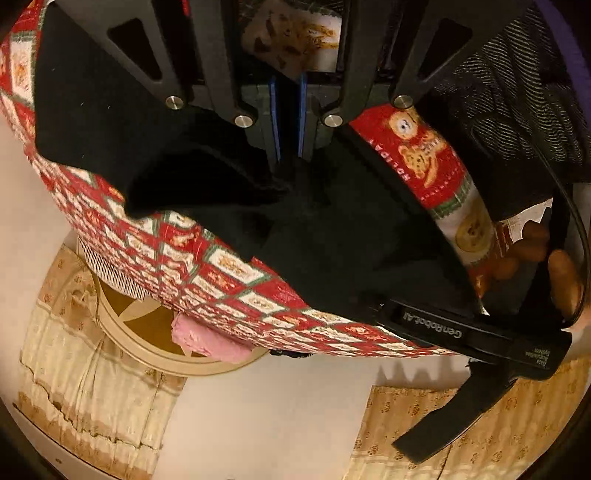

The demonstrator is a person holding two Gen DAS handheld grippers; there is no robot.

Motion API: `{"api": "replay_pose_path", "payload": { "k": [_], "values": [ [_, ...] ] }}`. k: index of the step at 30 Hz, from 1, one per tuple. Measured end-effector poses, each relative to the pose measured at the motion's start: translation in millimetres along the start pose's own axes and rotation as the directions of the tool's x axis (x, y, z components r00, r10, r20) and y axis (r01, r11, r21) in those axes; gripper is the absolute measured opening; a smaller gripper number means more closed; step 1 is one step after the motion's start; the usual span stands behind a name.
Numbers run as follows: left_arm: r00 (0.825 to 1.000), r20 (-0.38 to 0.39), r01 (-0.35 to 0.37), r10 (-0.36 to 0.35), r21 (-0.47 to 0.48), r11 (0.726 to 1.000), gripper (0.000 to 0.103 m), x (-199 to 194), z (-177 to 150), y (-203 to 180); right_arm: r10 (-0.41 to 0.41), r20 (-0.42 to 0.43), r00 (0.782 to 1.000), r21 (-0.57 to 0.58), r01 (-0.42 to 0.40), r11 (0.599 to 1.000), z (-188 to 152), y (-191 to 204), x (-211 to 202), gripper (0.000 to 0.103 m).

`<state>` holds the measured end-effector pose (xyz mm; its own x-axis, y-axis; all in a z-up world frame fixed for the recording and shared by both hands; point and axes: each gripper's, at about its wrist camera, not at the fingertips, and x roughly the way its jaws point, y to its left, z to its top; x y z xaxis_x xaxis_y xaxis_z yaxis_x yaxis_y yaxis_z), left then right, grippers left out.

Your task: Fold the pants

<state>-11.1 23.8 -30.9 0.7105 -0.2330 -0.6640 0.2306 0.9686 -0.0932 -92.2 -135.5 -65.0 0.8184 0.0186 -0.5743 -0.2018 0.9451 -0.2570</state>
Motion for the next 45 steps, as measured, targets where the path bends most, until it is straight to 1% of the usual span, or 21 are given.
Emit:
{"api": "replay_pose_path", "payload": {
  "k": [2, 4, 6, 7, 10, 12, 14, 17, 23, 25, 27, 29, 31, 33, 35, 37, 40, 41, 43, 44, 45],
  "values": [
    [1.0, -0.007, 0.004, -0.004, 0.001, 1.0, 0.101, 2, -1, 0, 0.016, -0.011, 1.0, 0.031, -0.015, 0.999, 2, -2, 0, 0.014],
    [1.0, -0.011, 0.004, -0.004, 0.006, 1.0, 0.101, 3, -3, 0, 0.055, -0.006, 0.998, 0.049, -0.055, 0.997, 4, -2, -1, 0.035],
    [1.0, -0.016, 0.005, -0.005, 0.009, 1.0, 0.1, 5, -3, 1, 0.104, 0.01, 0.994, 0.063, -0.105, 0.993, 8, 2, -4, 0.048],
    [1.0, -0.017, 0.005, -0.005, 0.01, 1.0, 0.101, 5, -4, 1, 0.131, 0.018, 0.991, 0.069, -0.132, 0.989, 11, 2, -7, 0.05],
    [1.0, -0.017, 0.004, -0.004, 0.007, 1.0, 0.101, 4, -4, 4, 0.157, 0.063, 0.986, 0.118, -0.164, 0.979, 19, -9, -23, 0.05],
    [1.0, -0.015, 0.003, -0.003, 0.003, 1.0, 0.101, 5, -4, 6, 0.159, 0.121, 0.98, 0.213, -0.182, 0.96, 22, -29, -35, 0.05],
    [1.0, -0.017, 0.001, -0.001, 0.0, 1.0, 0.101, 7, -4, 7, 0.117, 0.126, 0.985, 0.321, -0.152, 0.935, 25, -53, -36, 0.049],
    [1.0, -0.029, 0.007, -0.007, -0.005, 1.0, 0.101, 11, -5, 6, 0.038, 0.037, 0.999, 0.357, -0.049, 0.933, 31, -71, -9, 0.015],
    [1.0, -0.014, -0.011, 0.011, 0.034, 0.999, 0.101, 8, -7, 5, 0.087, -0.053, 0.995, 0.394, -0.059, 0.917, 37, -53, 54, 0.015],
    [1.0, -0.011, -0.013, 0.014, 0.037, 0.999, 0.101, 8, -7, 6, 0.057, -0.037, 0.998, 0.42, -0.036, 0.907, 39, -52, 64, 0.015],
    [1.0, -0.015, -0.011, 0.011, 0.037, 0.999, 0.101, 9, -8, 8, 0.07, -0.036, 0.997, 0.443, -0.047, 0.895, 42, -57, 69, 0.016],
    [1.0, -0.02, -0.009, 0.009, 0.04, 0.999, 0.101, 11, -8, 7, 0.125, -0.022, 0.992, 0.455, -0.102, 0.885, 46, -64, 65, 0.018],
    [1.0, -0.013, -0.008, 0.009, 0.053, 0.999, 0.101, 11, -8, 5, 0.175, 0.058, 0.983, 0.502, -0.18, 0.846, 47, -80, 43, 0.018],
    [1.0, -0.003, -0.006, 0.006, 0.068, 0.998, 0.101, 9, -7, 3, 0.109, 0.156, 0.982, 0.541, -0.177, 0.822, 44, -101, 4, 0.018],
    [1.0, 0.009, 0.015, -0.016, 0.075, 0.997, 0.101, 7, -3, -2, -0.025, 0.16, 0.987, 0.558, -0.07, 0.827, 37, -122, -30, 0.018],
    [0.999, 0.02, 0.045, -0.047, 0.092, 0.995, 0.101, 5, 2, -13, -0.159, 0.121, 0.98, 0.559, 0.065, 0.827, 22, -140, -56, 0.018],
    [0.994, 0.043, 0.092, -0.099, 0.14, 0.986, 0.101, 3, 10, -38, -0.235, 0.003, 0.972, 0.548, 0.195, 0.814, -2, -158, -58, 0.018],
    [0.992, 0.047, 0.11, -0.118, 0.158, 0.981, 0.101, 2, 12, -48, -0.24, -0.016, 0.971, 0.558, 0.208, 0.804, -9, -161, -57, 0.018],
    [0.985, 0.044, 0.154, -0.165, 0.19, 0.97, 0.1, 3, 15, -71, -0.248, -0.088, 0.965, 0.602, 0.25, 0.759, -34, -172, -41, 0.018],
    [0.982, 0.037, 0.173, -0.185, 0.206, 0.963, 0.101, 5, 15, -85, -0.241, -0.085, 0.967, 0.622, 0.241, 0.745, -43, -175, -37, 0.018],
    [0.981, 0.032, 0.181, -0.192, 0.217, 0.959, 0.1, 6, 15, -93, -0.245, -0.036, 0.969, 0.645, 0.21, 0.735, -52, -178, -34, 0.018]
  ]
}}
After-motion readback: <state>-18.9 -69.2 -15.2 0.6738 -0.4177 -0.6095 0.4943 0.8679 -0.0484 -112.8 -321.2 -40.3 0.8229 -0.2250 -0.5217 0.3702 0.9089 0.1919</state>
